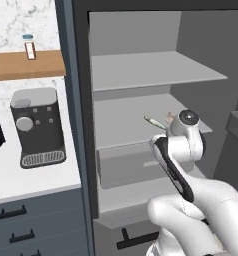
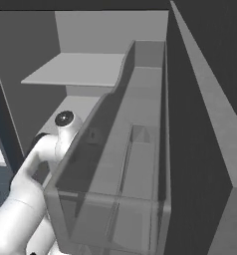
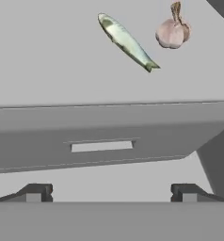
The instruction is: Place one garlic and one fish in each tupperware on the nearby counter, to pack two identical lunches.
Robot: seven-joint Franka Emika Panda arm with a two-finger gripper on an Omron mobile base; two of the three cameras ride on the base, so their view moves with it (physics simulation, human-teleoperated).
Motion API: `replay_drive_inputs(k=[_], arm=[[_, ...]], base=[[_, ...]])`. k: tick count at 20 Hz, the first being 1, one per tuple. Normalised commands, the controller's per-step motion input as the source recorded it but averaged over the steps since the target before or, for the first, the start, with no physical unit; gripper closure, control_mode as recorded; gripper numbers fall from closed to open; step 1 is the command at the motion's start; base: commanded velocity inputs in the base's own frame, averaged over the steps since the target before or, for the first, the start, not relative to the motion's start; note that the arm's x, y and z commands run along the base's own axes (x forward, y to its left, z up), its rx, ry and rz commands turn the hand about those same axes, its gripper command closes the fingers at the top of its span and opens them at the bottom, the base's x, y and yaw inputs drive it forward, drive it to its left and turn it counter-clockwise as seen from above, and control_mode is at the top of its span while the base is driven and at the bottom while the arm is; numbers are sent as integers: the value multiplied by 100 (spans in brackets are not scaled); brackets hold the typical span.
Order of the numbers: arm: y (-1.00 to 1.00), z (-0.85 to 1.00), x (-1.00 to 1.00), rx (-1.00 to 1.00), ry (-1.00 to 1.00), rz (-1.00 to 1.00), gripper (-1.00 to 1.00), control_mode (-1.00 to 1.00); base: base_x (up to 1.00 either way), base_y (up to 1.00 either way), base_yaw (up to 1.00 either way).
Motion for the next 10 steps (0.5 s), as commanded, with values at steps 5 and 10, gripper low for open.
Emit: replay_drive_inputs(k=[5,10], arm=[[-31,0,80,0,2,0,-100,-100],[-35,-8,65,0,2,0,-100,-100]], base=[[0,0,0],[0,0,0]])
